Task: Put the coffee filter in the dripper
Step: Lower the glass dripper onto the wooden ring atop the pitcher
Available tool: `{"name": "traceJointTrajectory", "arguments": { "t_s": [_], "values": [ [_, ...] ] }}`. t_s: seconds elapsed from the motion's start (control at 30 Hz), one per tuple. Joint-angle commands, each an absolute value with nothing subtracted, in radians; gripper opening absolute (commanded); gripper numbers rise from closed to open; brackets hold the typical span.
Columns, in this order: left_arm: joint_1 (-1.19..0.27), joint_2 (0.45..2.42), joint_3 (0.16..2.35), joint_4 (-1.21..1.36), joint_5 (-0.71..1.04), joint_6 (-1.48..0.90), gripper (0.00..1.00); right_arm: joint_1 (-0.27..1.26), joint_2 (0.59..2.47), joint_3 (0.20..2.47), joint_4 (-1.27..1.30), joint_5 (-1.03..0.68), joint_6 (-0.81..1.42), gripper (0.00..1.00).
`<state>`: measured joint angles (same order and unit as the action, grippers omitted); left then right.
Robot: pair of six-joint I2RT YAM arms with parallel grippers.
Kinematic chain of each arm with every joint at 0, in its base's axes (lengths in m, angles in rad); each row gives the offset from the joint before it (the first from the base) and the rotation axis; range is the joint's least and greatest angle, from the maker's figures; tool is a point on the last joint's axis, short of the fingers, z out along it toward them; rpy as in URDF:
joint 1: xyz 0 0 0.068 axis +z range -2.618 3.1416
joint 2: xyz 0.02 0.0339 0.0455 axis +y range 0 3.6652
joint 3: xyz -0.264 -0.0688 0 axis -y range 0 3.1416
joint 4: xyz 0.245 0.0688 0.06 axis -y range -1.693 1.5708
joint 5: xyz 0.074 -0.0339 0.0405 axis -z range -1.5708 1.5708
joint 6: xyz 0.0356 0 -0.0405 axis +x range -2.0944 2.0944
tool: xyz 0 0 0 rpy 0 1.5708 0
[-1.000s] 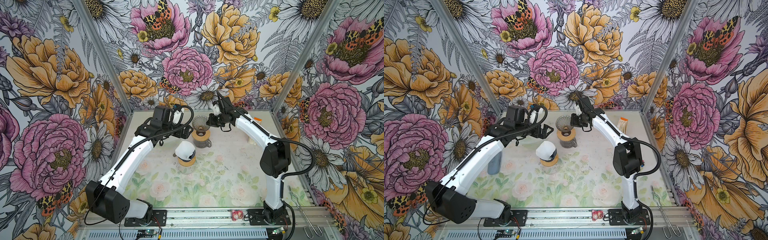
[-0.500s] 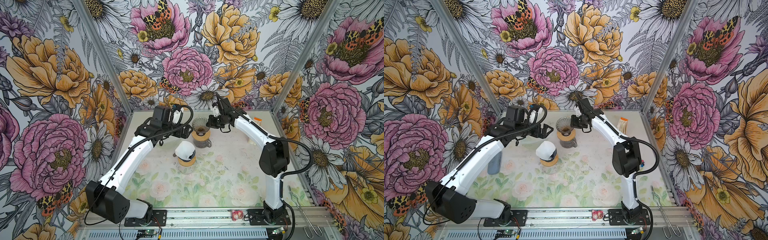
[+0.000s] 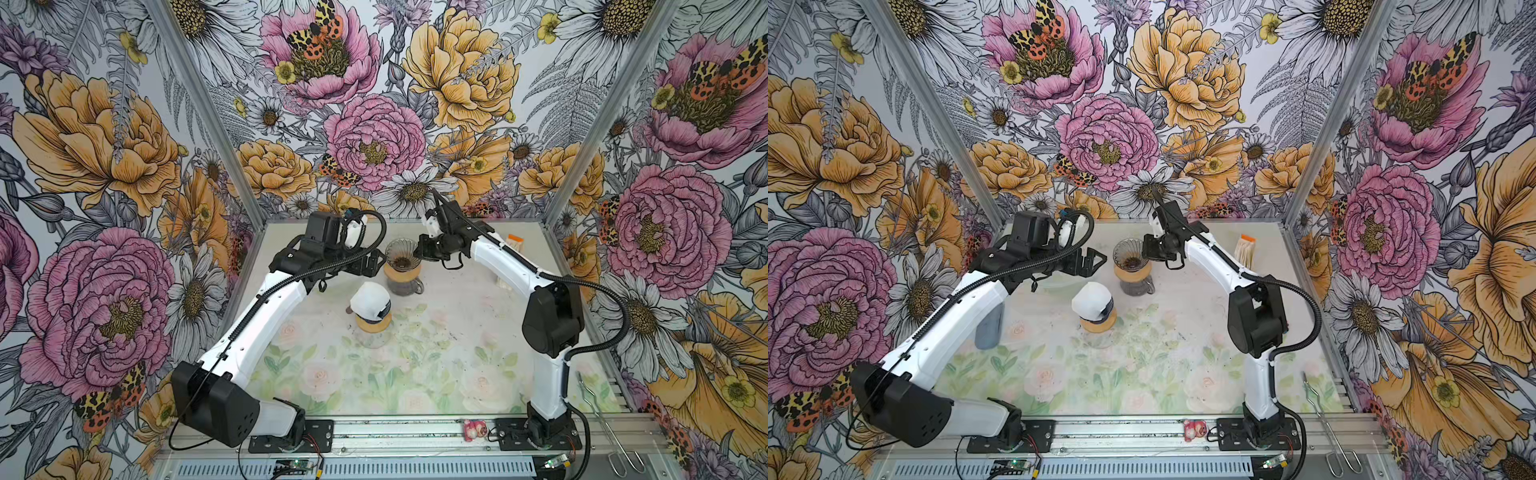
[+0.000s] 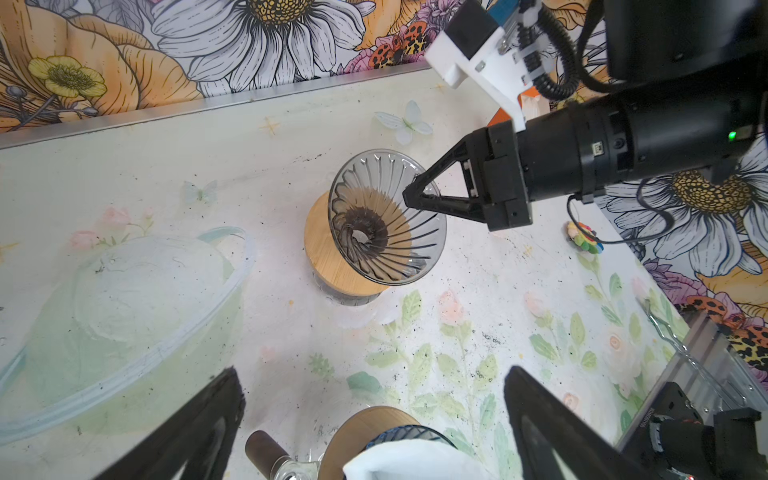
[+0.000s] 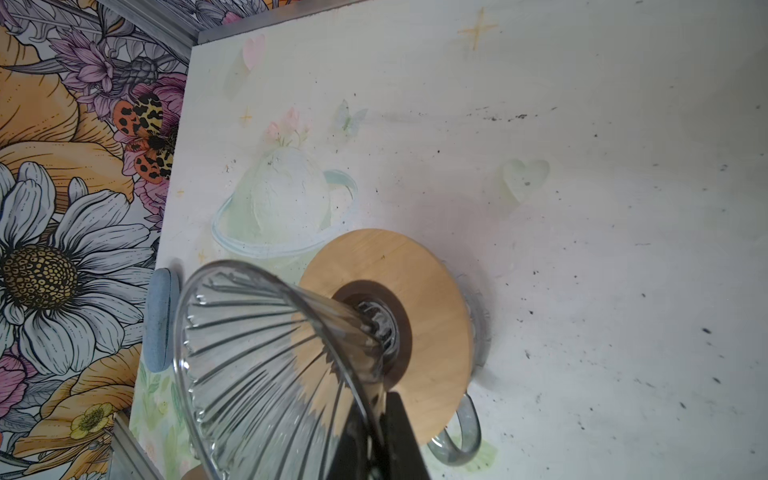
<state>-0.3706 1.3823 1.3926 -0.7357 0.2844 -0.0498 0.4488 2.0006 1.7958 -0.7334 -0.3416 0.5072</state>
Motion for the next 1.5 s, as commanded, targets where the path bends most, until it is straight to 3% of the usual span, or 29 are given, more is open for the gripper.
{"name": "traceJointTrajectory", "arguments": {
  "t_s": [0.0, 0.57, 1.47],
  "values": [
    [-0.376, 1.379, 1.38, -0.722, 0.269, -0.057, 0.99, 0.457, 1.946, 1.775, -0.75, -0.324, 0.506, 0.0],
    [-0.381, 1.401, 1.389, -0.723, 0.281, -0.055, 0.99, 0.456, 2.006, 1.775, -0.832, -0.283, 0.532, 0.0],
    [-0.471, 1.516, 1.495, -0.723, 0.339, -0.067, 0.99, 0.378, 1.749, 1.563, -1.011, -0.245, 0.437, 0.0]
  ]
}}
